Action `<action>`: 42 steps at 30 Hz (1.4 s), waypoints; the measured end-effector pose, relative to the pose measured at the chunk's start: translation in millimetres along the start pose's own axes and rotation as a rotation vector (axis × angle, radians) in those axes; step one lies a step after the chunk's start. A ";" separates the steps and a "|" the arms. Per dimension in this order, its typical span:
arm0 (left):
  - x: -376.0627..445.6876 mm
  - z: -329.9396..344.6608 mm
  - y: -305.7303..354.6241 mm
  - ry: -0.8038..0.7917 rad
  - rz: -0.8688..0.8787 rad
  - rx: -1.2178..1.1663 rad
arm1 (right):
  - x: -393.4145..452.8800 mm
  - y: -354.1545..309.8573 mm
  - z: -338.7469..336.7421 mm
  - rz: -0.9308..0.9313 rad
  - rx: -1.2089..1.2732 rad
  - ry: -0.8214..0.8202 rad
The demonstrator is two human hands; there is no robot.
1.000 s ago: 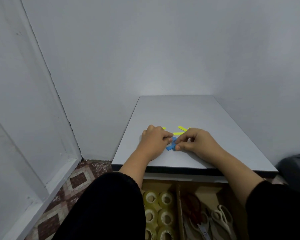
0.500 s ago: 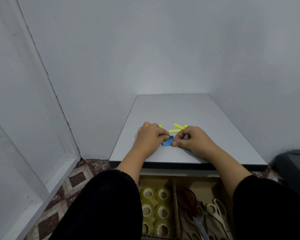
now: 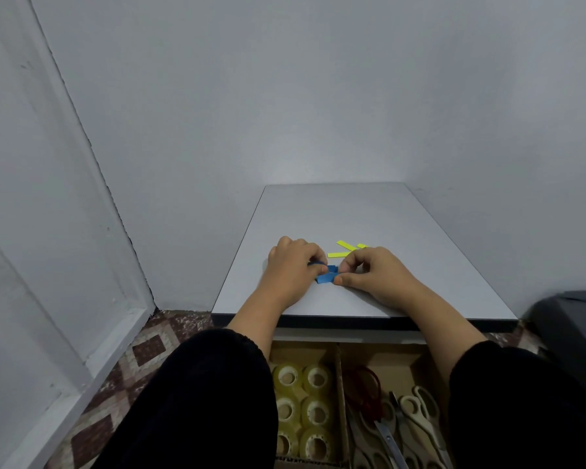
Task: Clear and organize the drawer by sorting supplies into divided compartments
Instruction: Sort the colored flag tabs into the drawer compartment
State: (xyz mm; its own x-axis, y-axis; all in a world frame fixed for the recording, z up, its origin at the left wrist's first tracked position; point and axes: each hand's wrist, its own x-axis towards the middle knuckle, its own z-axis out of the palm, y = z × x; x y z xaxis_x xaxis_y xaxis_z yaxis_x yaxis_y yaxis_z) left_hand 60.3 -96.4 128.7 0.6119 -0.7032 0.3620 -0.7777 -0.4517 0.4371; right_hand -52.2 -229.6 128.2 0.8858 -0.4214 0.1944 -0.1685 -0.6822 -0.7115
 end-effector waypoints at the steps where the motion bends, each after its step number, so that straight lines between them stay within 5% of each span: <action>1: -0.7 -0.2 -0.4 0.015 -0.004 -0.048 | -0.6 0.1 -0.4 0.003 0.027 0.004; 9: -11.5 -10.6 -0.3 0.259 -0.153 -0.495 | -9.2 -4.6 -3.0 0.114 0.119 0.055; 14: -40.4 -14.8 20.9 0.267 -0.201 -0.655 | -41.4 -10.6 -4.0 0.147 0.166 0.145; 21: -129.6 -10.7 44.7 0.175 -0.025 -0.637 | -141.0 -23.5 -2.6 0.156 0.401 0.309; 30: -216.6 17.5 47.8 0.039 -0.169 -0.788 | -264.3 6.9 8.9 0.596 -0.052 0.162; 35: -221.8 30.3 48.5 0.003 -0.249 -0.864 | -276.1 15.4 31.5 0.649 -0.449 0.025; 42: -225.3 27.4 51.6 -0.019 -0.209 -0.862 | -267.9 26.2 48.6 0.743 -0.554 -0.179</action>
State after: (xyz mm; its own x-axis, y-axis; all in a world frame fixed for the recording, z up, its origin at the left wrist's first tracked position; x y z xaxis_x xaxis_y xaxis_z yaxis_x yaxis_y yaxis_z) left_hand -121.7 23.7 47.2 0.7207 -0.6652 0.1953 -0.2669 -0.0062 0.9637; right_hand -272.8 -105.5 24.6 0.5143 -0.7961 -0.3191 -0.8576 -0.4819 -0.1799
